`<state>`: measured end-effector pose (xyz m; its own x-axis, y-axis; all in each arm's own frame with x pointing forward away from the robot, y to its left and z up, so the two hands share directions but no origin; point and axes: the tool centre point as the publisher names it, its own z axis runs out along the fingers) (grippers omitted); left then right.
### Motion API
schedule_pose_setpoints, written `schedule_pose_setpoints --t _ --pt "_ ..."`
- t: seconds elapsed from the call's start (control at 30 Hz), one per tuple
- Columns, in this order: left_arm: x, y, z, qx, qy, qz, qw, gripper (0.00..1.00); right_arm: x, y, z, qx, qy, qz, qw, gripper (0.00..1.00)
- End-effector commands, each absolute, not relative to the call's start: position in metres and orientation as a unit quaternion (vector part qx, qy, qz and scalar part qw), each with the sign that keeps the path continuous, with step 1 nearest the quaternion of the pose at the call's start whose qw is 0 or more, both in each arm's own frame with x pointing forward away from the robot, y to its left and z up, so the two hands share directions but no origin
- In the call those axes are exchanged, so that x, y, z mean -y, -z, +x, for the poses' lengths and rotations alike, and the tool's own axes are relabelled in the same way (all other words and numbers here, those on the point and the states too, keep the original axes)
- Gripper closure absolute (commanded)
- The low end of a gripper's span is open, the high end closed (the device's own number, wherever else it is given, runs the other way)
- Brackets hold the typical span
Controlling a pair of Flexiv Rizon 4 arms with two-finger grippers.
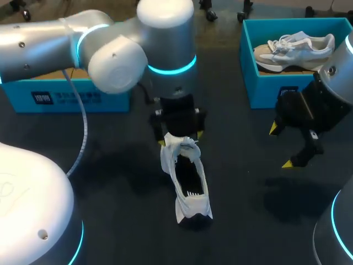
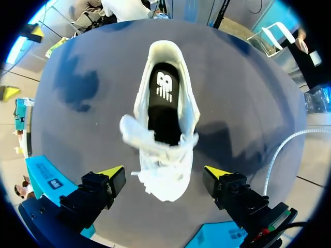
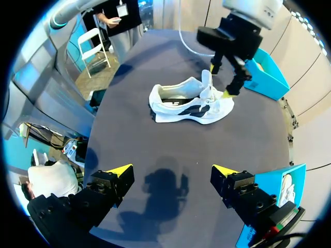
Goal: Take the shoe out of the shoebox, open the shoe tongue, remove and reinsert the insole, then place the shoe into the shoebox
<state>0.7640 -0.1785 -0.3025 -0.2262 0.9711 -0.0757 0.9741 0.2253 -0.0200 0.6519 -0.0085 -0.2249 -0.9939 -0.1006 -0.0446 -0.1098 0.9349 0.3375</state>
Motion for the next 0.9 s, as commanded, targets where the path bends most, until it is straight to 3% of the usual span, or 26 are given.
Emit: schedule_pose_setpoints --t 0.03,0.1,0.13,0.2,0.23,0.27,0.3,0.73,0.9 --pt "0.172 0.287 0.782 -0.780 0.048 0.623 0.015 0.00 0.008 0.226 0.653 -0.984 -0.172 -0.054 0.013 0.00" --pt "0.174 0.281 0.788 -0.781 0.049 0.623 0.014 0.20 0.008 0.226 0.653 -0.984 -0.172 -0.054 0.013 0.00" --pt "0.175 0.279 0.790 -0.781 0.047 0.623 0.016 0.25 0.008 0.226 0.653 -0.984 -0.172 -0.054 0.013 0.00" --pt "0.177 0.275 0.792 -0.779 0.044 0.625 0.019 0.27 0.008 0.226 0.653 -0.984 -0.172 -0.054 0.013 0.00" --pt "0.179 0.273 0.793 -0.779 0.044 0.625 0.022 0.35 0.008 0.226 0.653 -0.984 -0.172 -0.054 0.013 0.00" --pt "0.180 0.272 0.793 -0.776 0.044 0.629 0.023 0.53 0.008 0.226 0.653 -0.984 -0.172 -0.054 0.013 0.00" --pt "0.182 0.270 0.793 -0.775 0.045 0.630 0.024 0.55 0.008 0.226 0.653 -0.984 -0.172 -0.054 0.013 0.00" --pt "0.200 0.280 0.764 -0.749 0.048 0.661 0.008 0.58 0.008 0.226 0.653 -0.984 -0.172 -0.054 0.013 0.00" --pt "0.204 0.294 0.745 -0.744 0.069 0.664 -0.008 0.67 0.008 0.226 0.653 -0.984 -0.172 -0.054 0.013 0.00"
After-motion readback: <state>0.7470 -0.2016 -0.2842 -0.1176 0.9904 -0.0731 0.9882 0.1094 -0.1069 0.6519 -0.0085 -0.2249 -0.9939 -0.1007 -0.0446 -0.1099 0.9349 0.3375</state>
